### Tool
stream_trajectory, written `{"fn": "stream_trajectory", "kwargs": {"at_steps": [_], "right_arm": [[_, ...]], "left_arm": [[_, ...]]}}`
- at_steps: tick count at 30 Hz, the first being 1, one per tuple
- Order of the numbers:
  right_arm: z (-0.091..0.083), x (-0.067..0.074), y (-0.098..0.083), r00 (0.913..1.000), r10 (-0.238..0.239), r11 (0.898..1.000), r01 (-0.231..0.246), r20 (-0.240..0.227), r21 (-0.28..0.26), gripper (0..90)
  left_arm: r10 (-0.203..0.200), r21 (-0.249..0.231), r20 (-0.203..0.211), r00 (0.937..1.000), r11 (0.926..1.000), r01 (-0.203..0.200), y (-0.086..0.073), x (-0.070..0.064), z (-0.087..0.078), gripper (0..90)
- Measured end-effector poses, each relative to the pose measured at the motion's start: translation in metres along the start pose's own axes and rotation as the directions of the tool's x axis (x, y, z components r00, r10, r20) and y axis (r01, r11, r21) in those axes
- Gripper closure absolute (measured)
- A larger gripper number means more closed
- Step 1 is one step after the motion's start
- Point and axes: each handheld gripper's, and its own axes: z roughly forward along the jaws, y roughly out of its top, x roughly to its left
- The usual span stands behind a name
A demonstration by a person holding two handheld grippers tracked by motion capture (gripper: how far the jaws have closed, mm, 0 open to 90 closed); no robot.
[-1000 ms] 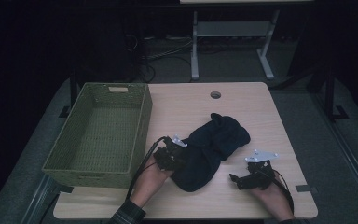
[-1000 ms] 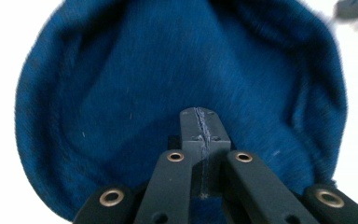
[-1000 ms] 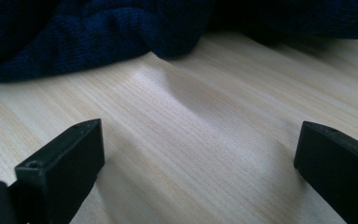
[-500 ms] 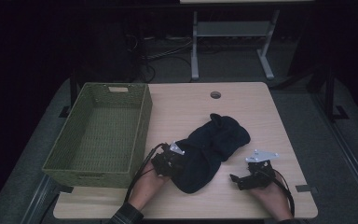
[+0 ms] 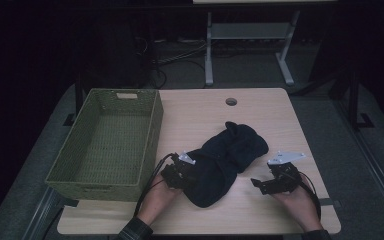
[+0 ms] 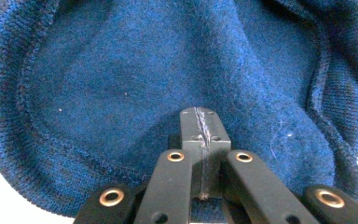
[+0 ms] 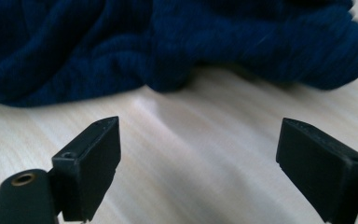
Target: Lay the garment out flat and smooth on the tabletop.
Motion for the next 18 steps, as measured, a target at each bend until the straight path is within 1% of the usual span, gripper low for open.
{"fn": "stream_trajectory", "kwargs": {"at_steps": [2,3,4,6,8,9,11,13,15,18], "right_arm": [[-0.002,-0.003,0.004,0.9999,-0.001,1.0,0.001,-0.012,-0.004,14.2],[-0.003,-0.005,0.006,0.9998,0.011,1.0,-0.011,-0.014,-0.008,14.2],[-0.004,-0.006,0.009,0.9998,0.017,1.0,-0.017,-0.013,-0.01,14.4],[-0.007,-0.01,0.015,0.9999,0.015,0.999,-0.015,-0.003,-0.031,14.7],[-0.01,-0.015,0.023,0.9995,0.032,0.998,-0.033,-0.004,-0.046,15.0],[-0.012,-0.018,0.027,0.9995,0.032,0.998,-0.031,0.006,-0.05,15.1],[-0.014,-0.023,0.035,0.9995,0.032,0.998,-0.032,-0.003,-0.052,20.1],[-0.017,-0.029,0.043,0.9995,0.032,0.997,-0.032,-0.001,-0.066,20.9],[-0.019,-0.035,0.051,0.9991,0.043,0.997,-0.043,-0.007,-0.07,22.8],[-0.018,-0.045,0.063,0.9983,0.059,0.995,-0.058,0.007,-0.077,24.8]], "left_arm": [[-0.007,-0.007,0.001,1.0,0.9999,0.007,-0.001,0.0,0.0,90.0],[-0.007,-0.008,-0.002,1.0,0.9999,0.007,-0.001,0.0,0.0,90.0],[-0.01,-0.013,-0.004,0.9999,0.9999,0.01,-0.001,-0.001,0.001,90.0],[-0.003,-0.007,-0.007,1.0,1.0,0.003,0.0,-0.001,0.0,90.0],[0.008,0.002,-0.011,0.9999,1.0,-0.008,0.0,-0.001,0.0,90.0],[0.007,0.003,-0.01,0.9999,1.0,-0.007,0.0,-0.001,0.0,90.0],[-0.006,-0.008,-0.011,0.9999,0.9999,0.006,0.0,-0.002,0.001,90.0],[-0.003,-0.004,-0.011,0.9999,1.0,0.003,0.0,-0.002,0.001,90.0],[-0.004,-0.005,-0.01,0.9999,1.0,0.004,0.001,-0.002,0.001,90.0],[0.0,-0.003,-0.011,0.9999,1.0,0.0,0.001,-0.001,0.001,90.0]]}}
